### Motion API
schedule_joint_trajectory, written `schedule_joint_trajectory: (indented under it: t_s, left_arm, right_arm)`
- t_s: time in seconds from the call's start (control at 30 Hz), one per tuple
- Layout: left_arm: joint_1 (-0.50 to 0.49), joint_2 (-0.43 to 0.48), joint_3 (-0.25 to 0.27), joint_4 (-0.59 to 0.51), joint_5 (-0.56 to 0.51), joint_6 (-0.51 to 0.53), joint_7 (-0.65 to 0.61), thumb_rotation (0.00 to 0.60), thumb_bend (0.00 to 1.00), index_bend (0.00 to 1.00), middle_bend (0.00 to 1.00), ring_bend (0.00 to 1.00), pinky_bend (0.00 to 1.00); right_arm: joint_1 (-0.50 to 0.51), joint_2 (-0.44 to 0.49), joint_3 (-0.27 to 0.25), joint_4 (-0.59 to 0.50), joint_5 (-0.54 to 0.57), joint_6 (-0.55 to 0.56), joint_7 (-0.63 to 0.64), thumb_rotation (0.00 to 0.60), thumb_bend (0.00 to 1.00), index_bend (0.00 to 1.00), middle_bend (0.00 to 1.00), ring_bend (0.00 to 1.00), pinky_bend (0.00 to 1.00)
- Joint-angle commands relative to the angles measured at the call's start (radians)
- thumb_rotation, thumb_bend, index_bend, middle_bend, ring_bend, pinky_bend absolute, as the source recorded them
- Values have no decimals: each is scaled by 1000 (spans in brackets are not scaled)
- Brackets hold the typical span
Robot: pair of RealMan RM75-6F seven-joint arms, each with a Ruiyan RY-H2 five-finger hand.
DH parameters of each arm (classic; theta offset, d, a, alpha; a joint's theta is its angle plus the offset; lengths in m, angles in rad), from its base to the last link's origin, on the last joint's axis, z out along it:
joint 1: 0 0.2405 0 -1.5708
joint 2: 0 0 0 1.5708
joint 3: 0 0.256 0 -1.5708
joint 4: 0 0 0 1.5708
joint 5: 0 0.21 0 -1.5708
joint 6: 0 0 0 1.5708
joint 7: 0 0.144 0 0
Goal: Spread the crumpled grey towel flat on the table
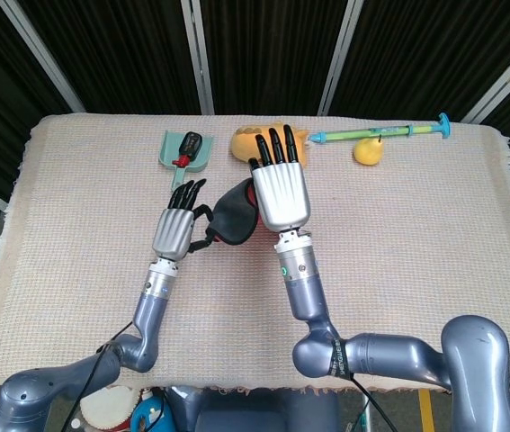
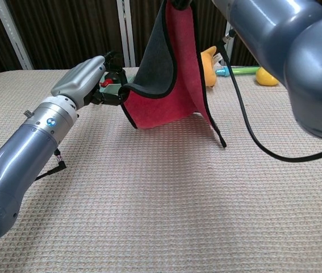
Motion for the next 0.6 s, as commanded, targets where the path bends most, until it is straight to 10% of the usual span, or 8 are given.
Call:
schedule_joint_trajectory:
  t_s: [0.03,0.6]
  left_arm:
    - [2,2,1,-1,-1,0,-2,600,441,525,54,0,74]
    - [49,120,-9,-99,2,51,0,600,441,532,57,0,74]
  right_arm:
    - [-3,2,-2,-5,0,0,-1,600,546,654,220,125,70]
    - [-65,64,-34,-104,-7,7,23,600,546,654,220,125,70]
